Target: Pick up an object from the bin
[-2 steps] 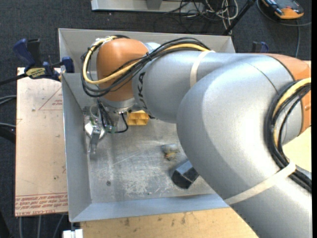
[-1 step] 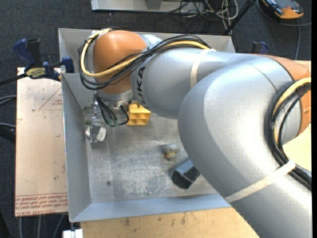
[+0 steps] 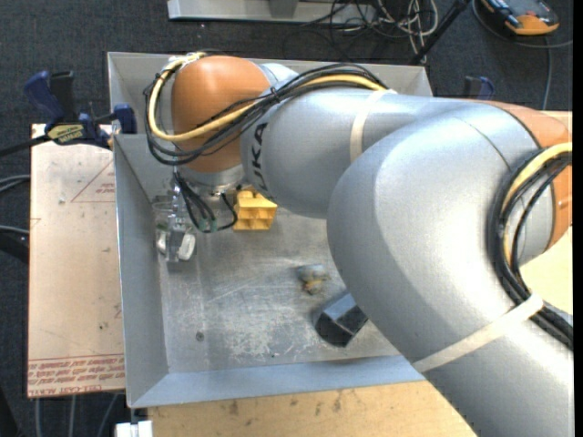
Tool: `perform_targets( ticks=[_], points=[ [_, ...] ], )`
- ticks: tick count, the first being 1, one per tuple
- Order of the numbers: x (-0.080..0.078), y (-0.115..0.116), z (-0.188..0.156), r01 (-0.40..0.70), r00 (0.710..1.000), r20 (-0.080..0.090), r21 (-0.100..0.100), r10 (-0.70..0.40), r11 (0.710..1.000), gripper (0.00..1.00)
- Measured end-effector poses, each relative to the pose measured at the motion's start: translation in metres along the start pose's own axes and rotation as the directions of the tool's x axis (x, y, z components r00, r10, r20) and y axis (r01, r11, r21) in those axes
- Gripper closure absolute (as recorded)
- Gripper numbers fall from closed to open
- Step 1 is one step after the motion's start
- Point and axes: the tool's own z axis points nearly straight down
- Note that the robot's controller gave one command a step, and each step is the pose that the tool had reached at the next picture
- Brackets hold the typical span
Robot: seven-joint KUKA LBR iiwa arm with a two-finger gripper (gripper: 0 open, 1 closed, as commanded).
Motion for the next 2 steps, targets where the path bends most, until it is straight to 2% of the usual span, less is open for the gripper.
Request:
perform_targets(
  ticks=[1, 2],
  points=[
    [0.014, -0.039, -0.035, -0.037, 0.999, -0.011, 0.005, 0.037, 0.999, 1.00],
    [0.032, -0.016, -0.088, 0.058, 0.998, -0.006, 0.004, -0.058, 0.998, 1.00]
  ],
)
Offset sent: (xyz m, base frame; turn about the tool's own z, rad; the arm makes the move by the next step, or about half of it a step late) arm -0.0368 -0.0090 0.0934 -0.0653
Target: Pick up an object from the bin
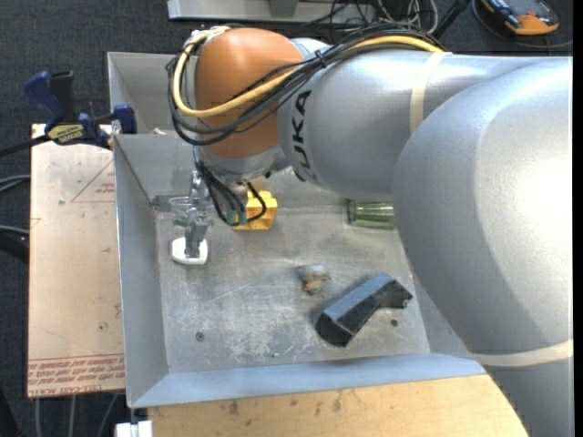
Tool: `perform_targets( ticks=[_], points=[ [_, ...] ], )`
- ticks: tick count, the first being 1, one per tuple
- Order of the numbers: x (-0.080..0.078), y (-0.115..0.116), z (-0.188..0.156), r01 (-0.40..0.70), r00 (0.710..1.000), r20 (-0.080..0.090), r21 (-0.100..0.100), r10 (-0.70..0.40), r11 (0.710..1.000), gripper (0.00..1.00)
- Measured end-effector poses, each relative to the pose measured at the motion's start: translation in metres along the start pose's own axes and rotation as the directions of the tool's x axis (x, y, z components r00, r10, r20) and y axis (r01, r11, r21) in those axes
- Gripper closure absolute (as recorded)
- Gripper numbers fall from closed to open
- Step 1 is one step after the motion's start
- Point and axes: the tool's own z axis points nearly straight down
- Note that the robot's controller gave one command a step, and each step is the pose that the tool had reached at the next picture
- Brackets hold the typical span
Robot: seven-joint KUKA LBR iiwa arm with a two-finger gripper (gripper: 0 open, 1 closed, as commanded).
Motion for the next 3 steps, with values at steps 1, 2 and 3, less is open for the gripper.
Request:
perform_targets(
  ticks=[1, 2, 3],
  points=[
    [0.023, -0.024, -0.001, 0.022, 1.000, 0.000, -0.003, -0.022, 1.000, 1.00],
    [0.055, -0.031, 0.016, 0.175, 0.985, -0.001, 0.000, -0.175, 0.985, 1.00],
    [0.034, -0.049, 0.002, 0.177, 0.984, -0.001, -0.002, -0.177, 0.984, 1.00]
  ],
)
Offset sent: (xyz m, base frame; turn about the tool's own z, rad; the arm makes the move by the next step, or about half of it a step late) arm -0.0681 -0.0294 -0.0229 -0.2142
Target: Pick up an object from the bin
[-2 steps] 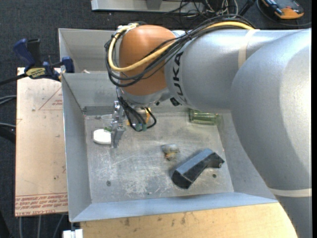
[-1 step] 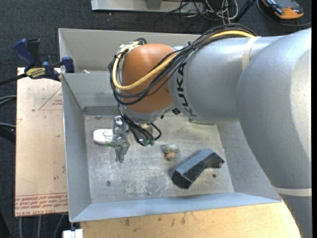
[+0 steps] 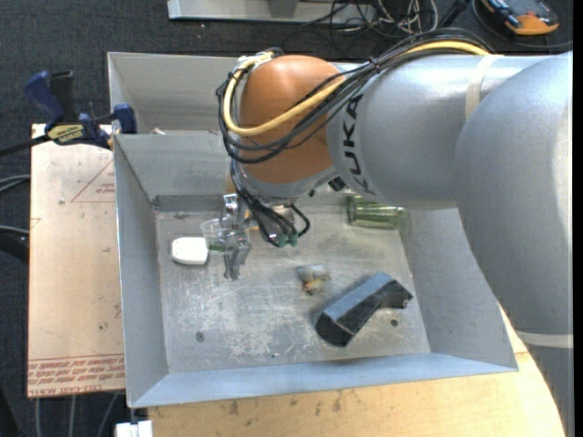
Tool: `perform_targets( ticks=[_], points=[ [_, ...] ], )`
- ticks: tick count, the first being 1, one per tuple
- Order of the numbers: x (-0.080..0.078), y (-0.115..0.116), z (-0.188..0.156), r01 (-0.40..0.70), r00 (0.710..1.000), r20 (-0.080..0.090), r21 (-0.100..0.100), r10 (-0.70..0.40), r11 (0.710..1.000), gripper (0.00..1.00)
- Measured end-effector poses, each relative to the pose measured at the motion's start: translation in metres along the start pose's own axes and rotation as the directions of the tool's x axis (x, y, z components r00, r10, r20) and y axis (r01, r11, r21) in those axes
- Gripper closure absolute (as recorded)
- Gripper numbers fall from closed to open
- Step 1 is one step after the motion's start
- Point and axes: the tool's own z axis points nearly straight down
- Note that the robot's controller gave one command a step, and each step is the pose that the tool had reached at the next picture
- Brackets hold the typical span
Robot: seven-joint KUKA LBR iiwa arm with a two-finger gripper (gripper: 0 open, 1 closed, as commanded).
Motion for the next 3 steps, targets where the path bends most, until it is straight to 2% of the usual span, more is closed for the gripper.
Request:
perform_targets(
  ticks=[1, 2, 3],
  points=[
    [-0.027, -0.009, 0.047, -0.067, 0.998, 0.010, 0.000, 0.067, 0.998, 1.00],
    [-0.029, -0.015, 0.031, -0.046, 0.999, -0.011, 0.002, 0.046, 0.999, 1.00],
    [-0.031, -0.007, -0.008, -0.034, 0.999, 0.009, 0.001, 0.034, 0.999, 1.00]
  ],
)
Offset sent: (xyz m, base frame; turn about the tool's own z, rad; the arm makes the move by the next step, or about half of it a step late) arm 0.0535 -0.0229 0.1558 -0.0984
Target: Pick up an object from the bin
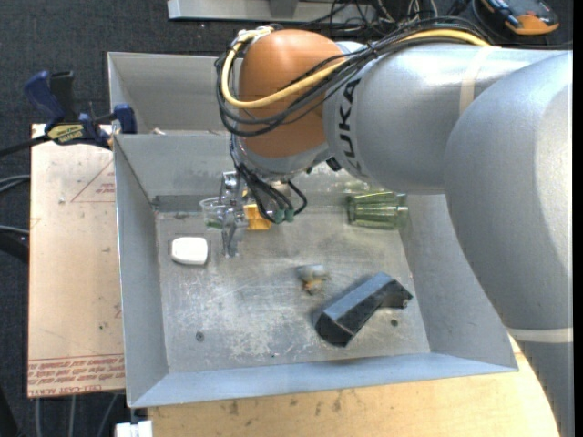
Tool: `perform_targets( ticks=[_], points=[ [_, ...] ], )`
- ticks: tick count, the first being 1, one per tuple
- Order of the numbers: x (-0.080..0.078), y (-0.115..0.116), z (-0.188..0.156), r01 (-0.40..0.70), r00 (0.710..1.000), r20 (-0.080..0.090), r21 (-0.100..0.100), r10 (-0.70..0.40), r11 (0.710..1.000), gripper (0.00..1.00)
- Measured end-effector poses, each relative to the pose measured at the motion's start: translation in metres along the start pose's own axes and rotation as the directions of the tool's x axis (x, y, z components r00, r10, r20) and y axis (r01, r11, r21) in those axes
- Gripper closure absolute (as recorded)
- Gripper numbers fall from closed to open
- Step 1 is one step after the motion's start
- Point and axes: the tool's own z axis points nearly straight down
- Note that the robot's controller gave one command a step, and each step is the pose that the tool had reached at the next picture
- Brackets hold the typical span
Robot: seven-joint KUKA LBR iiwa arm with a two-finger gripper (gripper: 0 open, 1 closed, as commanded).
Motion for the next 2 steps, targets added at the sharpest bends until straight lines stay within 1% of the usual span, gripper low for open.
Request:
perform_targets(
  ticks=[1, 2],
  points=[
    [0.000, -0.011, 0.001, -0.002, 1.000, -0.006, 0.000, 0.002, 1.000, 1.00],
    [-0.020, -0.030, -0.201, 0.365, 0.931, -0.006, -0.002, -0.365, 0.931, 1.00]
  ],
)
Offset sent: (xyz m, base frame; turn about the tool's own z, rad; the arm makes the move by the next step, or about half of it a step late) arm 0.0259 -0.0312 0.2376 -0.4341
